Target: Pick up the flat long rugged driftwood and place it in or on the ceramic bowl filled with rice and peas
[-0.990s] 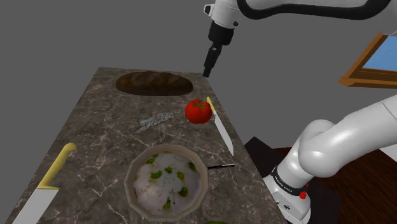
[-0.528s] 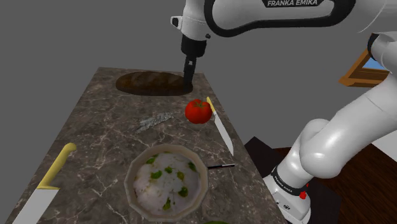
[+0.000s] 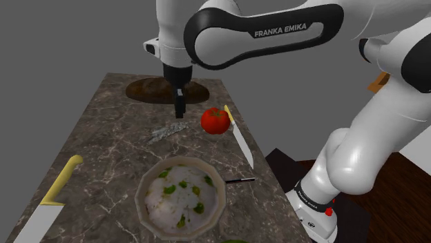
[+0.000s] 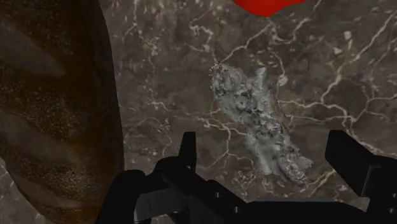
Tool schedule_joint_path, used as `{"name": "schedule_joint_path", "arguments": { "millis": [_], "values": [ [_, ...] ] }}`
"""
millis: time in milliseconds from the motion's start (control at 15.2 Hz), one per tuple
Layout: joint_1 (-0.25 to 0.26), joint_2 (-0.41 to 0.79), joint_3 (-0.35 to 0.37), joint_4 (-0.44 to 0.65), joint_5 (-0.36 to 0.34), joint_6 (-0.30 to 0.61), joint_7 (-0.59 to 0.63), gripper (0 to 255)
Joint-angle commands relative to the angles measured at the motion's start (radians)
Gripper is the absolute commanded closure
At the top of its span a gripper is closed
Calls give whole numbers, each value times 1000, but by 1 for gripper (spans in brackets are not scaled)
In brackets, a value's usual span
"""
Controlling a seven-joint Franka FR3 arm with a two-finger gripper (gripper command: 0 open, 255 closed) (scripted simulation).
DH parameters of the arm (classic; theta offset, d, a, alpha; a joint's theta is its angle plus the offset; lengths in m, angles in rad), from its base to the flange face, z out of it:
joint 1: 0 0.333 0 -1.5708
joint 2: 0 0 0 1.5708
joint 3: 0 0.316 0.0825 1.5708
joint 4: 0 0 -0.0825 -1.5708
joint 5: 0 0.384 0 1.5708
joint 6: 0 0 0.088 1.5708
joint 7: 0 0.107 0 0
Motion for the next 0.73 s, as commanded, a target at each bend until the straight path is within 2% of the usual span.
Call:
{"name": "schedule_joint_path", "arguments": {
  "millis": [0,132,660],
  "values": [
    [23,60,25,34,-39,4,-12,0],
    [48,112,46,59,-77,8,-23,0],
    [42,134,38,-16,-95,103,-11,0]
  ]
}}
